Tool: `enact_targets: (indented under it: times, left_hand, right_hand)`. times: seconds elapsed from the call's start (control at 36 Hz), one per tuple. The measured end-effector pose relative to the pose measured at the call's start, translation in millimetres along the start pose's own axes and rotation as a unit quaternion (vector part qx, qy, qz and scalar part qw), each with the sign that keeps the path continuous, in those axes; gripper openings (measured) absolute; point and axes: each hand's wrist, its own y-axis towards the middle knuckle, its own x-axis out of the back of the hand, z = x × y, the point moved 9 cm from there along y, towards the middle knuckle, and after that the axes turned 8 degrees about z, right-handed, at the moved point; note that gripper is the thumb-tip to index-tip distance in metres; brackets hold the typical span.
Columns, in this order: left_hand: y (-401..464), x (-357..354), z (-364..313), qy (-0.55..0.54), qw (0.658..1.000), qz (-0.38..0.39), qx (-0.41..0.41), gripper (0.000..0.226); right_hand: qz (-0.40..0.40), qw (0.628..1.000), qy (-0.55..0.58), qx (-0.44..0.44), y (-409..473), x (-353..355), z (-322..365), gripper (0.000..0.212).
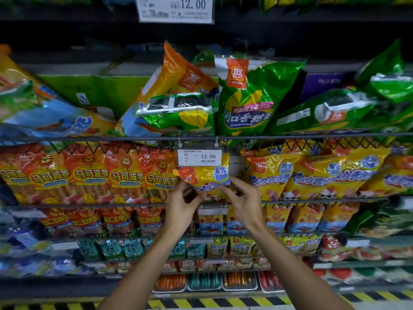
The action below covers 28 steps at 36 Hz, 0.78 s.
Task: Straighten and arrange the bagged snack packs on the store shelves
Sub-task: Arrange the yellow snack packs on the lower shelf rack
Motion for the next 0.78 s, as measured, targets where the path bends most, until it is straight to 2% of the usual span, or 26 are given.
enact_targets:
  times: [0.08,0.17,0.22,0.31,0.36,0.42,0.47,0.56,0.69,0.78]
  left_hand:
    - [1.7,-13.6,-5.9,-0.001,1.0,0.007,-0.001,0.029]
    - [6.7,-29.3,-11.5,-0.013,1.0,0.009,0.0,0.049]
    - [12.4,-39.1,-9.3,-0.013,1.0,0.025,0.011,0.051]
    - [20.1,-50.1,4.8,-0.003,0.997,0.062,0.05,0.036]
    - [22.0,-49.7,13.1,0.006,0.996,0.067,0.063,0.035]
    - [21.6,-45.7,12.2,0.014,0.996,0.063,0.062,0.012]
    - [19.5,-43.1,6.3,0.018,0.997,0.049,0.058,0.019]
    - [14.6,-42.4,-1.1,0.008,0.998,0.037,0.042,0.019]
    - [15.6,-39.4,-5.7,-0.024,1.0,-0.008,0.018,0.026]
    - [15.8,-40.7,0.6,-0.022,0.999,-0.007,0.026,0.034]
  right_hand:
    - [-0.028,0.998,0.027,-0.051,-8.1,14.9,-21.6,0.016]
    - [-0.072,0.993,0.021,-0.087,-13.8,30.8,-36.9,0.046]
    - [-0.086,0.992,-0.003,-0.09,-18.0,38.0,-35.5,0.044]
    - [-0.077,0.992,-0.05,-0.089,-19.2,36.4,-35.4,0.034]
    - [-0.077,0.989,-0.073,-0.104,-22.2,31.1,-39.6,0.019]
    - [-0.098,0.986,-0.067,-0.119,-28.7,27.9,-43.2,0.035]
    - [-0.121,0.983,-0.061,-0.123,-36.0,28.4,-39.7,0.046]
    - [-0.14,0.98,-0.033,-0.14,-40.0,31.3,-40.3,0.047]
    - [-0.17,0.976,-0.008,-0.139,-37.5,39.8,-35.6,0.041]
    - [-0.14,0.982,-0.025,-0.121,-30.0,37.2,-33.1,0.034]
